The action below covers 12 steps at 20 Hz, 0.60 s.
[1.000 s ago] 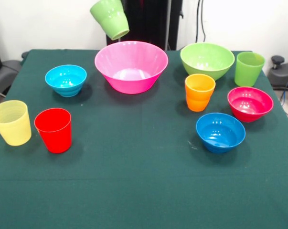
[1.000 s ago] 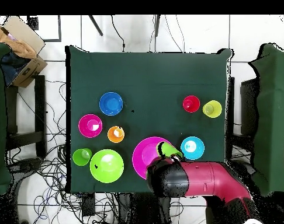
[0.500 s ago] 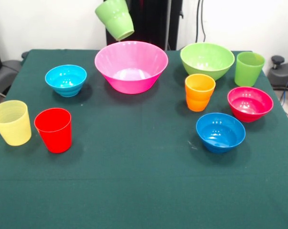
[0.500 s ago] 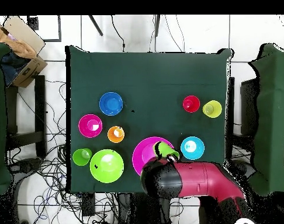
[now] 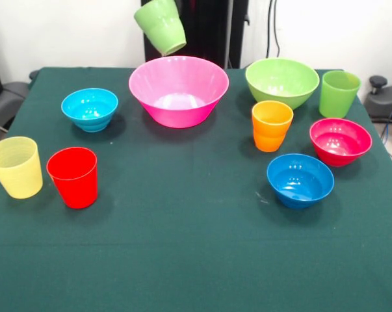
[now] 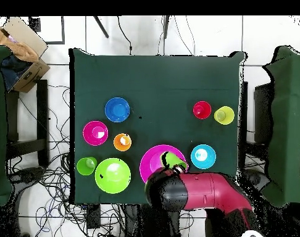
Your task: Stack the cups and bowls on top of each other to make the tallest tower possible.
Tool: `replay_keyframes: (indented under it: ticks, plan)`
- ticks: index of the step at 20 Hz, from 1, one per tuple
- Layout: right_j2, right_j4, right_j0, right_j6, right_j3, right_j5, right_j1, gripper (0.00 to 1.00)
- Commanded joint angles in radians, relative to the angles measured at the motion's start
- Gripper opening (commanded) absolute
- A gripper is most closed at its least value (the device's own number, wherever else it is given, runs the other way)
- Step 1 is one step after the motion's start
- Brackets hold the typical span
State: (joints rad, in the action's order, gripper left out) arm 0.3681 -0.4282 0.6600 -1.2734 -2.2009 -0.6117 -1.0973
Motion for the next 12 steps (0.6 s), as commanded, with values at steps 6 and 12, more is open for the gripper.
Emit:
replay_keyframes:
  ticks: [6, 12]
  plan:
    - [-0.14, -0.151, -0.085, -0.209, 0.026, 0.256, 0.233, 0.0]
    - [-0.185, -0.145, -0.11, -0.201, 0.052, 0.312, 0.29, 0.0]
